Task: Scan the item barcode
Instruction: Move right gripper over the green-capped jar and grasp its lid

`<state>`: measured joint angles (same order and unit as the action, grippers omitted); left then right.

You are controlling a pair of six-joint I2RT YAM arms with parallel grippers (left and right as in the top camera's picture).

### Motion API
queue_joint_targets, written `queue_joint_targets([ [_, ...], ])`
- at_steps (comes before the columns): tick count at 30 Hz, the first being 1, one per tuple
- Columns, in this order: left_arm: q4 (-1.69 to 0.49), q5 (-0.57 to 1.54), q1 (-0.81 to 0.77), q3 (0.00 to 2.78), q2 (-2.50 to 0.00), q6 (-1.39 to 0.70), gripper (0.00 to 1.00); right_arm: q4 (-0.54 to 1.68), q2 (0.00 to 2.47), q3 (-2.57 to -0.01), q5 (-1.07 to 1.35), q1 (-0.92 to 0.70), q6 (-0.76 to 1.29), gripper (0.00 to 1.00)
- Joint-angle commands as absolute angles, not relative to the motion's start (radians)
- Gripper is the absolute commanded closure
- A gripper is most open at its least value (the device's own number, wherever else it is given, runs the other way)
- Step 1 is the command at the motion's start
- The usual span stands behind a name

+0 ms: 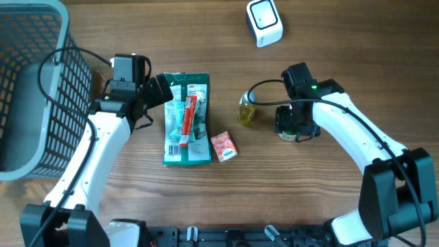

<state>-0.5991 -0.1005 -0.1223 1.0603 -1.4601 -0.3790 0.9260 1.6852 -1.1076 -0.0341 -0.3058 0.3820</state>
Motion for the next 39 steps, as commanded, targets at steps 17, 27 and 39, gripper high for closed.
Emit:
queue_joint_targets([
  [17,-0.598,-0.106,-0.12,1.071,-1.453,-0.371,0.0,0.842,1.705,-1.101,-0.044,-0.304,0.4,0.0],
  [27,-0.598,-0.106,-0.12,1.071,-1.453,-0.371,0.0,0.83,1.784,-1.101,-0.058,-0.304,0.4,0.17],
  [39,-0.598,-0.106,-0.12,1.071,-1.453,-0.371,0.0,0.83,1.786,-1.096,-0.059,-0.304,0.4,0.19],
])
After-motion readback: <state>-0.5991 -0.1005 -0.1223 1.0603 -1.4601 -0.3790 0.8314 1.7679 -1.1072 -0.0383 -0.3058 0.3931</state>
